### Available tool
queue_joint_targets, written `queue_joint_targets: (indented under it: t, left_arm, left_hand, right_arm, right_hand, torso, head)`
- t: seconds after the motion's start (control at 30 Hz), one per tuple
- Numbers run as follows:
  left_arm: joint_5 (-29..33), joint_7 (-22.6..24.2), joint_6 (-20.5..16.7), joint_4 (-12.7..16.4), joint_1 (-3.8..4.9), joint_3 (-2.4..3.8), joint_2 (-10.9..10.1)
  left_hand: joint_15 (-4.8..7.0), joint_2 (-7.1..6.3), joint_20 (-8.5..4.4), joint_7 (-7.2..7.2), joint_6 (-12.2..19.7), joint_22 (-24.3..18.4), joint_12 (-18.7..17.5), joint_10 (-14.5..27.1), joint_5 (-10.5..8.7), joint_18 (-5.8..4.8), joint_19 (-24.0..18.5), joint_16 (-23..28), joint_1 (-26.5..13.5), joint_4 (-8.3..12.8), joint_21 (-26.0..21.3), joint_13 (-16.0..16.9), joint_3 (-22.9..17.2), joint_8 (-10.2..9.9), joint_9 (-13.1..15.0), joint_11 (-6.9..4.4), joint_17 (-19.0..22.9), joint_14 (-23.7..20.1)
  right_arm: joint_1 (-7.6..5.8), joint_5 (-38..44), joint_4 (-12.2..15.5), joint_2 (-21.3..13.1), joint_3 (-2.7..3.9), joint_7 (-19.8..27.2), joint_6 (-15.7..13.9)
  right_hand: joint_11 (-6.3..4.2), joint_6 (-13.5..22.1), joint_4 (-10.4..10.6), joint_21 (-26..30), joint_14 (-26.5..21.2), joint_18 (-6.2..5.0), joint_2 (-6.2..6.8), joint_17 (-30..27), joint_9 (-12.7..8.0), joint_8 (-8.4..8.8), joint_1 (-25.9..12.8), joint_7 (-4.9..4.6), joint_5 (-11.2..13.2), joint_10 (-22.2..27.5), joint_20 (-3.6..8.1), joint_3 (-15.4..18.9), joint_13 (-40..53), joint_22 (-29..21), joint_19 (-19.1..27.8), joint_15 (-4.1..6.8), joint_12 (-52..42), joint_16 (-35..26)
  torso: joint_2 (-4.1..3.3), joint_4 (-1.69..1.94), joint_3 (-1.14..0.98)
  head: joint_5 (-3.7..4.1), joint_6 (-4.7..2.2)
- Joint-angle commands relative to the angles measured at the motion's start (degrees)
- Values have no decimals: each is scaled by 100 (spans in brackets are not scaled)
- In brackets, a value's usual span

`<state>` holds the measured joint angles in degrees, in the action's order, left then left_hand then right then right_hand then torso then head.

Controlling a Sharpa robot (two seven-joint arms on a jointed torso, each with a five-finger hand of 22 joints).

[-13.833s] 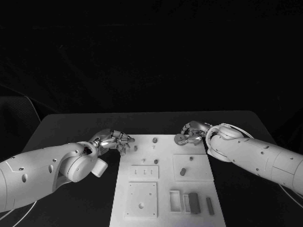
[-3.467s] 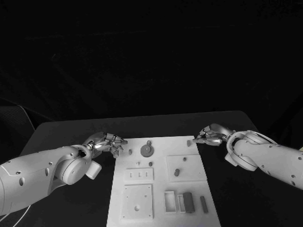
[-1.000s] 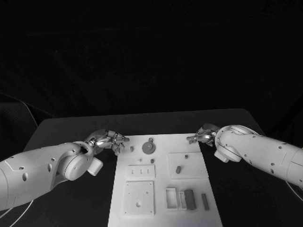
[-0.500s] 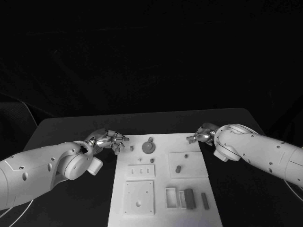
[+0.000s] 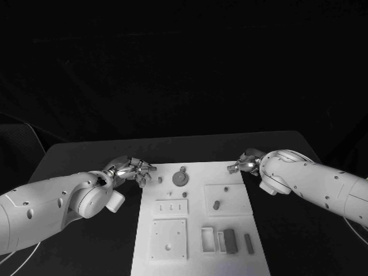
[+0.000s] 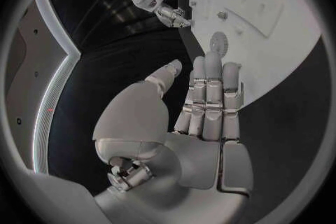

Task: Assemble the parts on the task board

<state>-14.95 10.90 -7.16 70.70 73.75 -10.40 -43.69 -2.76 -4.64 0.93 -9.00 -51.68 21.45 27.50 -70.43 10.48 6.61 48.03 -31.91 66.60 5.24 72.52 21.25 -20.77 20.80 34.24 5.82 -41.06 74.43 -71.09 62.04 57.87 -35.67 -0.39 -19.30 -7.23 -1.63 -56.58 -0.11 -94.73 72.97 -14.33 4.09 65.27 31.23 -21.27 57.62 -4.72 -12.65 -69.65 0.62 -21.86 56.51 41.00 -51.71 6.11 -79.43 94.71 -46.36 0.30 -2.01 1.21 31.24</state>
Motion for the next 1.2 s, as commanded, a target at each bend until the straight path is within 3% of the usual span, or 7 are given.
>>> queue_joint_targets:
  t: [0.03, 0.63, 1.2]
  left_arm:
    - [-8, 25, 90, 5, 2, 4, 12]
    - [-9, 23, 98, -16, 2, 3, 24]
    - [-29, 27, 68, -27, 2, 3, 30]
  left_hand:
    - [-6, -17, 11, -1, -46, -10, -37, 28, 19, 111, 31, -22, -64, 2, -18, 7, 24, -37, -9, 17, -10, -54]
    - [-6, -18, 11, -1, -43, -11, -38, 29, 19, 111, 31, -21, -69, 0, -18, 7, 27, -40, -10, 17, -14, -56]
    - [-6, -17, 10, 0, -41, -12, -40, 29, 20, 112, 31, -20, -71, -1, -19, 7, 29, -44, -11, 17, -18, -57]
  right_arm:
    - [13, 110, -19, 21, -7, -46, 139]
    - [13, 138, -33, 32, -7, -53, 122]
    - [13, 64, 44, -8, -7, -124, -7]
  right_hand:
    - [-38, -369, -87, -772, 42, -67, -32, -8, 18, -1, 88, -318, -27, -4, -8, -37, -9, 12, -45, -2, -21, 150]
    - [-39, -450, -537, -767, 70, -67, -215, -20, -6, 22, 331, -306, -28, -40, -29, -201, -20, 53, -43, -2, -13, 176]
    - [-41, -532, -689, -766, 92, -67, -306, -11, -1, 1, 443, -289, -32, -60, -38, -279, -25, 70, -41, -1, -10, 191]
  torso:
    - [-2, 3, 1]
    - [-4, -12, -1]
    - [4, -4, -6]
  head:
    - [0, 10]
    - [5, 33]
    - [21, 42]
